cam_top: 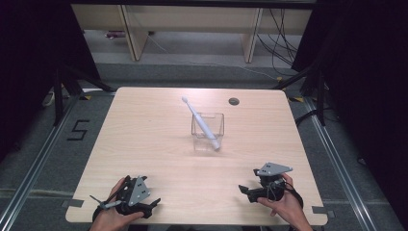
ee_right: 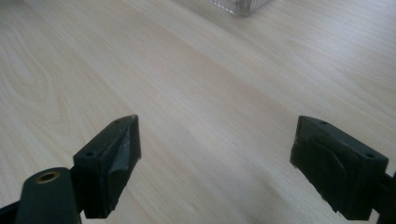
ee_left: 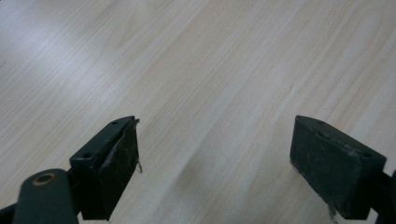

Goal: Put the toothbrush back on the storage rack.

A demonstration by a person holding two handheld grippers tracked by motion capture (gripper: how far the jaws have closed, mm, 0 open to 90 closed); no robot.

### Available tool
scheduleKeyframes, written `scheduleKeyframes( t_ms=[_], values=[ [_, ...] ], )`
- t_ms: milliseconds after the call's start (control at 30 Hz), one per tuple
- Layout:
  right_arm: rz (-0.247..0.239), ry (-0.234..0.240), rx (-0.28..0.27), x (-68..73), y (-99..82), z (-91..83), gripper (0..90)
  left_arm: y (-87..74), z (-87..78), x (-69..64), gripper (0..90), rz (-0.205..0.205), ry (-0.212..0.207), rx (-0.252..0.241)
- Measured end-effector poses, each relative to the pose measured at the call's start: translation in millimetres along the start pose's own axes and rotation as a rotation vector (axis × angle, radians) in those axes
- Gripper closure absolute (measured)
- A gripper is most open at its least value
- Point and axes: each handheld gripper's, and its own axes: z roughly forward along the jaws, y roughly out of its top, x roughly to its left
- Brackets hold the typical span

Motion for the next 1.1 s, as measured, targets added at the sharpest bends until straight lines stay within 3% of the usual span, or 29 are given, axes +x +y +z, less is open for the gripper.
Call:
scheduleKeyframes(
  t_ms=[100,133,300,400,433,567,600,633,767,833,967,1000,1100],
  values=[
    [0.024,-0.014,0.007,2.1,-2.6,-1.2,16.5,0.5,-0.2,0.7,15.0,0.011,0.005,-0.006],
    [0.000,-0.019,-0.005,0.4,-2.7,-1.8,16.5,0.4,-0.2,0.7,15.0,0.010,0.004,-0.006],
    [0.004,-0.030,0.007,0.1,-6.3,-6.1,16.5,0.1,1.5,0.3,15.0,0.015,0.018,-0.004],
    [0.021,-0.027,0.020,0.8,-8.8,-7.0,16.6,0.0,0.7,0.9,15.0,0.014,0.005,-0.002],
    [-0.002,-0.030,0.011,-0.6,-10.0,-7.0,16.6,0.0,0.7,1.0,15.0,0.013,0.005,-0.003],
    [0.005,-0.047,0.025,-0.9,-12.2,-10.2,16.7,0.0,0.8,0.8,15.0,0.015,0.006,-0.002],
    [0.032,-0.047,0.044,1.0,-13.4,-11.5,16.7,0.0,0.8,0.8,15.0,0.015,0.006,-0.003],
    [-0.005,-0.057,0.019,-1.7,-14.2,-10.2,16.7,0.0,1.1,0.6,15.0,0.016,0.015,-0.001],
    [0.031,-0.058,0.044,-0.5,-16.4,-14.4,16.7,0.0,0.8,0.9,15.0,0.016,0.013,-0.001],
    [-0.005,-0.067,0.029,-3.1,-18.0,-13.3,16.7,0.0,1.0,0.5,15.0,0.013,0.014,-0.005],
    [0.013,-0.069,0.032,-1.7,-20.2,-15.3,16.7,0.0,0.7,0.9,15.0,0.014,0.007,-0.003],
    [-0.017,-0.064,0.033,-4.1,-20.5,-15.5,16.7,0.0,0.7,0.9,15.0,0.017,0.012,0.000],
    [0.032,-0.063,0.050,-0.8,-21.7,-17.2,16.7,0.3,0.4,0.8,15.0,0.015,0.003,-0.005]
  ],
)
